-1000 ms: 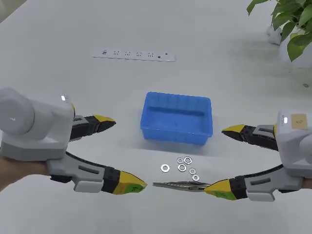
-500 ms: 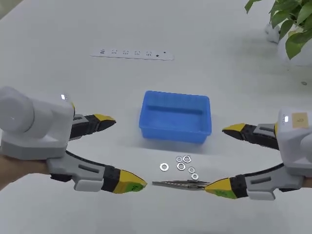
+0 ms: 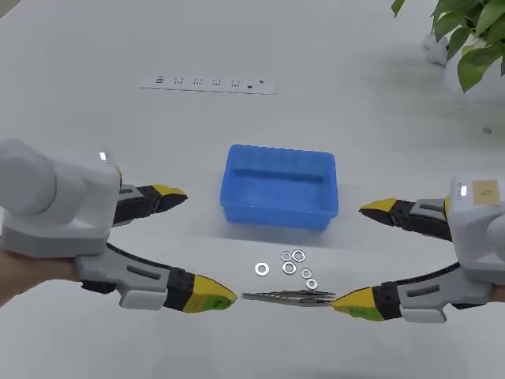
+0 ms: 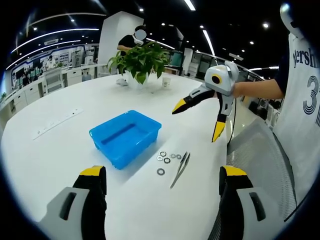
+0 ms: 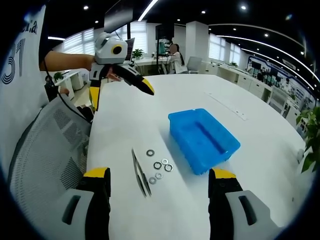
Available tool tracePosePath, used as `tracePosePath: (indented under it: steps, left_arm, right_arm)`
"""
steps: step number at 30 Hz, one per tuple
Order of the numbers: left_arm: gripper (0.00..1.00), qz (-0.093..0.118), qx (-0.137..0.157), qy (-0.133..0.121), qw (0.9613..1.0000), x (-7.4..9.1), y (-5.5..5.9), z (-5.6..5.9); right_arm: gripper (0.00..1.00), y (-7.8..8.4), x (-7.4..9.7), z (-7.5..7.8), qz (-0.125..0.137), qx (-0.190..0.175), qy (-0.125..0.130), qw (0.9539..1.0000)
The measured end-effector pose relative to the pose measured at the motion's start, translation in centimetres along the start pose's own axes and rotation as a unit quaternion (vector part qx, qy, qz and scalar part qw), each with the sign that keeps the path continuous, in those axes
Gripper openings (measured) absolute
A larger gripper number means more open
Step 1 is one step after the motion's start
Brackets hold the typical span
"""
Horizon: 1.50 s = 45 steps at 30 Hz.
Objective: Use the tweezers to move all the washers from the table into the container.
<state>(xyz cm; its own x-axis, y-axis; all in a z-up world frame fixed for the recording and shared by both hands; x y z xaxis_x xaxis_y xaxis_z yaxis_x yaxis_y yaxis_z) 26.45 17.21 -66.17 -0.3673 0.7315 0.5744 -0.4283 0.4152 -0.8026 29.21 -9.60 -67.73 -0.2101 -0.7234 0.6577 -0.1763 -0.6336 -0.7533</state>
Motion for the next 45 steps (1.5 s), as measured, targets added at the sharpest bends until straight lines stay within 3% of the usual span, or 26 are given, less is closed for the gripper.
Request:
tracePosePath:
  steps: [8,21,30,34,39,45]
  left_arm:
    - [0.99,-0.007,0.004,0.007,0.9999,-0.5,0.4,0.0]
    - [0.99,-0.001,0.005,0.006,1.0,-0.6,0.3,-0.2]
    - [0.99,-0.005,0.004,0.008,0.9999,-0.7,0.6,0.2]
    - [0.99,-0.008,0.007,0.007,0.9999,-0.8,1.0,0.3]
    - [0.99,0.002,0.005,0.006,1.0,-1.0,1.1,0.4]
    - [0.99,-0.006,0.001,0.013,0.9999,-1.7,2.2,0.9]
  right_arm:
    - [0.81,0.1,0.1,0.0,-0.001,-0.003,0.001,1.0]
    - [0.81,0.3,0.0,0.2,-0.006,-0.004,-0.001,1.0]
    - [0.81,0.4,0.1,0.0,-0.007,-0.004,-0.002,1.0]
    - [0.81,0.3,0.0,-0.1,-0.007,-0.003,-0.003,1.0]
    - [0.8,0.3,0.0,-0.1,-0.009,-0.002,-0.005,0.9999]
    - [0.8,0.3,-0.8,-0.7,-0.012,0.003,-0.016,0.9998]
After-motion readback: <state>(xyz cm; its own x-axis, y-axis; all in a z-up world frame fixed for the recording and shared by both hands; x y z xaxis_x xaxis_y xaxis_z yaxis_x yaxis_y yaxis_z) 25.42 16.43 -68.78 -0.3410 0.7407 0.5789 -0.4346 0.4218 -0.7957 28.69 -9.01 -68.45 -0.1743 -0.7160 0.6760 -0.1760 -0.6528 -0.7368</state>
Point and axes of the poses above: the centre of the closed fingertips' face, and the gripper's own axes: x roughly backward along the fingers, z roughly to its right, y roughly out of its underside, the point moved 9 cm from there along x, roughly backward along the fingers, and after that the axes turned 4 degrees about -z, right-handed, at the moved point
